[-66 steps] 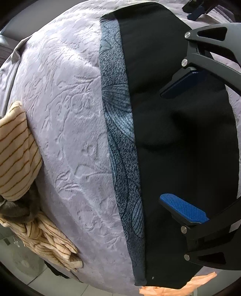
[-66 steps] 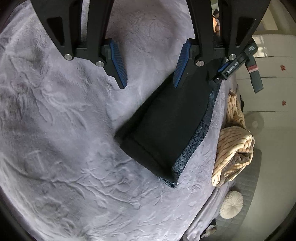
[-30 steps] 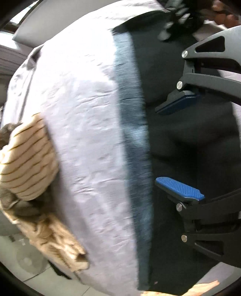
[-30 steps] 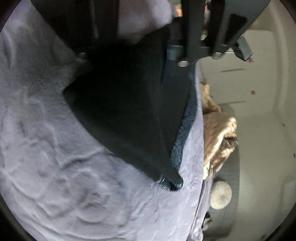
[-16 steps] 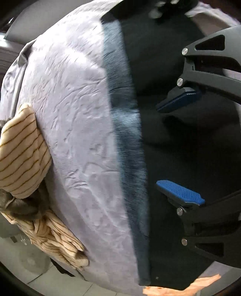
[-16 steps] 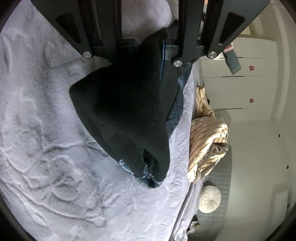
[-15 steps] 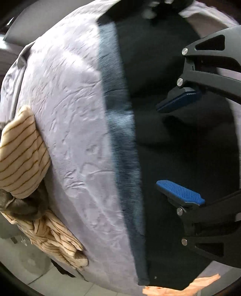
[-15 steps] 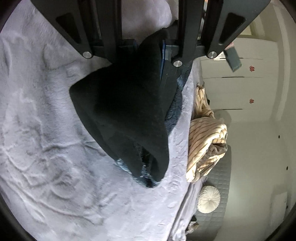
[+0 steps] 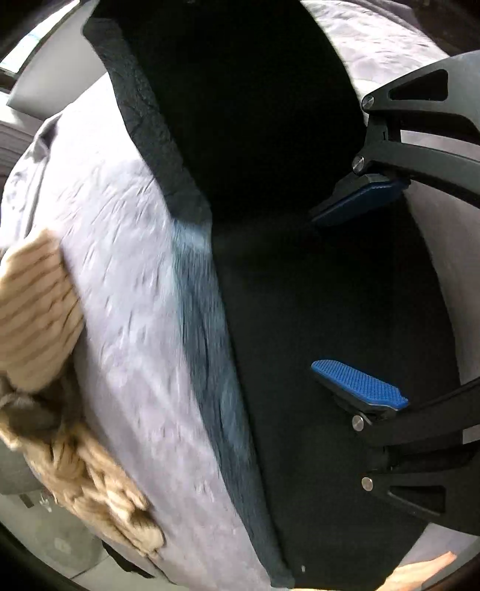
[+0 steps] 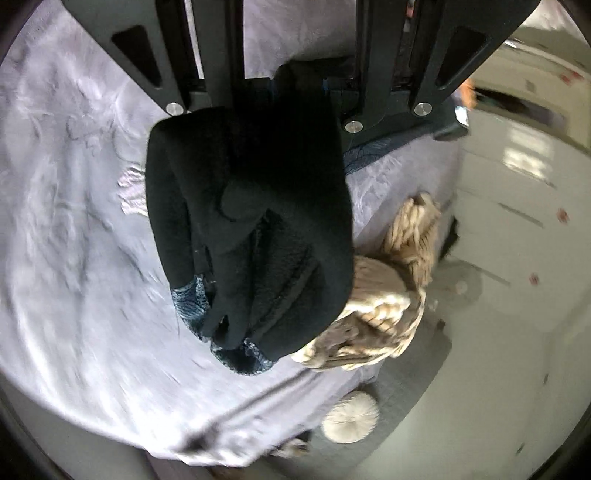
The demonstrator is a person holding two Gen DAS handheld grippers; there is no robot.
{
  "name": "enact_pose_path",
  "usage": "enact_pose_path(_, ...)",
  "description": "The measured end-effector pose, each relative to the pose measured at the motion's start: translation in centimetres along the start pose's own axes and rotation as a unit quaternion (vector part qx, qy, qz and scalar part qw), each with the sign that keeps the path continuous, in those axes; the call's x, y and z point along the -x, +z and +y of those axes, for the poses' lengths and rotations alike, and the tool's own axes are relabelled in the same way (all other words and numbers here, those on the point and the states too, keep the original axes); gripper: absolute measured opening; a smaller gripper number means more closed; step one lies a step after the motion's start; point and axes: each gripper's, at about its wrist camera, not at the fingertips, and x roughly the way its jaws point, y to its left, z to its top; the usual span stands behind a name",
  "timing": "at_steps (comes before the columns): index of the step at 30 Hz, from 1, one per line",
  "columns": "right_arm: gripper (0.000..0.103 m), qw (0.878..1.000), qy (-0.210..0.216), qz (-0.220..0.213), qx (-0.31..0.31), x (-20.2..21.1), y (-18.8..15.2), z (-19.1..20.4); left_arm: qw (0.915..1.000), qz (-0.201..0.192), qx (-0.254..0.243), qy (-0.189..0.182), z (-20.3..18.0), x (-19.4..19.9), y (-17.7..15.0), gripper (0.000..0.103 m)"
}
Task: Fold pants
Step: 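Grasp the folded trouser end with the right gripper and lift it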
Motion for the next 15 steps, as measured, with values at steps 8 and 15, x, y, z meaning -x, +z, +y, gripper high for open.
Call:
enact_pose_path(8, 0.018, 0.983, -0.087, 0.017, 0.161, -5.3, -5.0, 14.6, 0.9988, -0.008, 0.040, 0.028, 12.8, 2.6, -2.8, 0.077)
enact_pose_path(15, 0.029, 0.940, -0.175, 0.128, 0.263, -18.3, -15.1, 21.5, 0.9915, 0.010, 0.101, 0.082, 24.1, 2.2, -6.0, 0.077)
